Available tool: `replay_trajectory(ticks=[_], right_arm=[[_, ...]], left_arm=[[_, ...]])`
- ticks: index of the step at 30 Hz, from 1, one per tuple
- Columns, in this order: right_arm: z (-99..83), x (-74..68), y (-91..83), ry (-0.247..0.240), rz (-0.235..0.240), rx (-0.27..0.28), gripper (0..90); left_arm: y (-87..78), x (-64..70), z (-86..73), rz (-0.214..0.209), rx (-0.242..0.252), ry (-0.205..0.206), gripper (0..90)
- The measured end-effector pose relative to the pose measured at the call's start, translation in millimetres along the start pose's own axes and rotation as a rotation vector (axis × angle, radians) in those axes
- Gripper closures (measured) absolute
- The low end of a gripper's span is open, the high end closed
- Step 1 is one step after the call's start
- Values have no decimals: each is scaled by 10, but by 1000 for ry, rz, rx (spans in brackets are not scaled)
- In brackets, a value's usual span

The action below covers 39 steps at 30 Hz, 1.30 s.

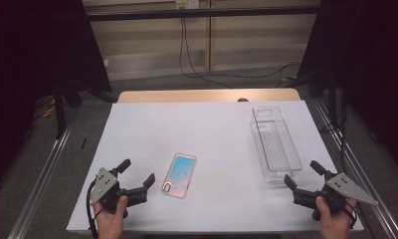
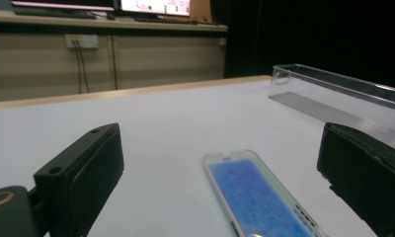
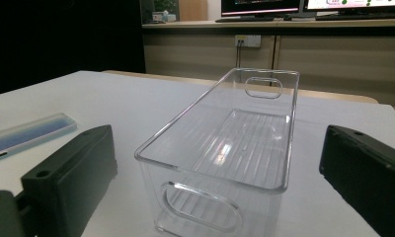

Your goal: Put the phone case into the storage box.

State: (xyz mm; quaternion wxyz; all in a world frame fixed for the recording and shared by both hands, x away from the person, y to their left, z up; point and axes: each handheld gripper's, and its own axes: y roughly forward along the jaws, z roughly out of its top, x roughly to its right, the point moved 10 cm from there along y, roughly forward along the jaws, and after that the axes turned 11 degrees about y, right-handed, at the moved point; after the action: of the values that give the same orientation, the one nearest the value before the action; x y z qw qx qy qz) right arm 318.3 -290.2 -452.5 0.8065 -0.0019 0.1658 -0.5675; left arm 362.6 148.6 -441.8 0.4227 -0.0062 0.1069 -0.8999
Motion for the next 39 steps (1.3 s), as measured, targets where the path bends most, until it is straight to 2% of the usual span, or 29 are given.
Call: replay_trajectory(ticks=[5,6,7,8,9,11,12,17,21,28,30,34,38,39], right_arm=[[-5,-6,0,1,5,-3,4],[-5,-6,0,1,5,-3,4],[-7,-4,0,-1,3,-5,4],[-8,-2,1,-2,0,-5,3],[-13,2,0,-4,-1,-8,3],[-8,2,-4,-1,-1,-4,3],[-6,4,-6,-6,-1,-4,3],[-2,5,-9,0,0,0,3],[6,-3,-16,-9,1,5,3],[3,0,-14,-5,1,3,3],[-13,-2,-7,-3,3,-7,3],[-10,2,-10,-6,2,-5,3],[-8,3,-10,-6,3,-4,3],[-14,0,-6,-2,3,-8,3]], left_arm=[[61,53,4,-37,-20,37,39],[61,53,4,-37,-20,37,39],[78,49,16,-11,-22,28,37],[78,49,16,-11,-22,28,37],[111,83,32,-33,-26,12,37],[148,128,49,-51,-28,28,38],[168,159,59,-68,-27,23,38],[291,275,91,-103,-38,62,38],[365,375,141,-160,-5,76,23],[477,382,215,-154,2,70,10],[502,369,224,-154,0,86,11],[557,336,240,-141,2,77,12],[590,321,286,-124,9,82,50],[628,336,311,-129,10,66,49]])
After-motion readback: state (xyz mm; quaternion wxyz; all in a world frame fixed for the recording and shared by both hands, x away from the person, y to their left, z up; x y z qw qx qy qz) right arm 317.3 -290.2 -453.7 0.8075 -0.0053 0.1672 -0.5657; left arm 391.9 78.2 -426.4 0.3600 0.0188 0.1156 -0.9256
